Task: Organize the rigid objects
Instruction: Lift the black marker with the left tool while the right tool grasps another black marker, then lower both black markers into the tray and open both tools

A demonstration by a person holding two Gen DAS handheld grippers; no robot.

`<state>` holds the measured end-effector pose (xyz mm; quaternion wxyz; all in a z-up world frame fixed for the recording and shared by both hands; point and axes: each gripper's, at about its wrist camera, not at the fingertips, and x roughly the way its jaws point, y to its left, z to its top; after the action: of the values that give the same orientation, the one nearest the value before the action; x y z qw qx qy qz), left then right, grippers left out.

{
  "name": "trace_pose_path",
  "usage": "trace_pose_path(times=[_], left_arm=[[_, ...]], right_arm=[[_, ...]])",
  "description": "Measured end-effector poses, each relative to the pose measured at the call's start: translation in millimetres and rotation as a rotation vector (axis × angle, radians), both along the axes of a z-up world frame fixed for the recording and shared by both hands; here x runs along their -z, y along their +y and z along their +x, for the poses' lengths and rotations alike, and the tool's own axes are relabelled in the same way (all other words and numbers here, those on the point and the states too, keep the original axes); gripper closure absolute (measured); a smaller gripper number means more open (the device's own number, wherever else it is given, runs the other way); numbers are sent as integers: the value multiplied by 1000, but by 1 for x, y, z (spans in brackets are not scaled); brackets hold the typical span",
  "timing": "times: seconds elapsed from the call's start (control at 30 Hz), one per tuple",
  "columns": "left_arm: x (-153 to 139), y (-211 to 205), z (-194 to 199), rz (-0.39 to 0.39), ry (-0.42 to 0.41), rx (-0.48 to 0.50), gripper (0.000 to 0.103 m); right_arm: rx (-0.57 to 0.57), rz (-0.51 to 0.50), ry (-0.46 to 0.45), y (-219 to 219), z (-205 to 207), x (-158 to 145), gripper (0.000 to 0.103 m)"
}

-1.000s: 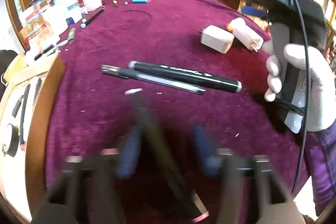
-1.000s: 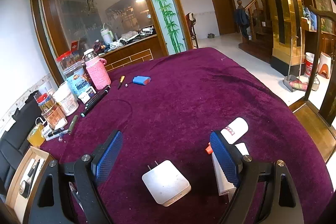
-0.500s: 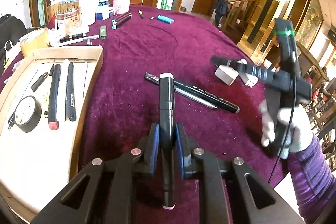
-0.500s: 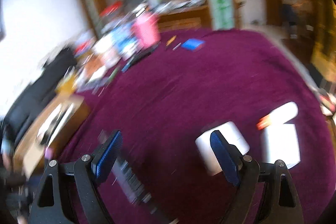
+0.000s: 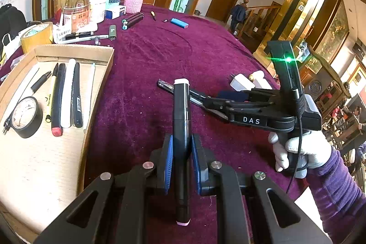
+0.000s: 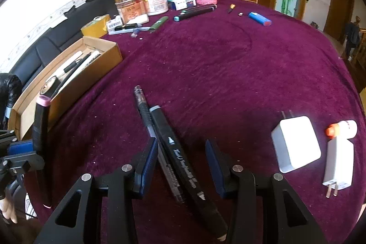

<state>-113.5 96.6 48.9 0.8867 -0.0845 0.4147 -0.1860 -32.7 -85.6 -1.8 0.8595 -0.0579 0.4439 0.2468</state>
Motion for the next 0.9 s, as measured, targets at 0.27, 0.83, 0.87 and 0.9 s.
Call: trace_pose_path(times=[0.27,0.83,0.87,0.9], left_arm=[[1,-1,0,-7,1,2,88],[-38,93,-25,-247,-48,-94,88],[-42,101,-30,-262,-63,-102,88],[-47,109,-34,-274,-77,-109,88]], right_arm=[[98,-102,-6,-4,14,3,78],[122,296,11,-22,-14,-45,87],[108,321,6,-19,-17,-51,87],[85,350,0,-13,-22,-59,87]])
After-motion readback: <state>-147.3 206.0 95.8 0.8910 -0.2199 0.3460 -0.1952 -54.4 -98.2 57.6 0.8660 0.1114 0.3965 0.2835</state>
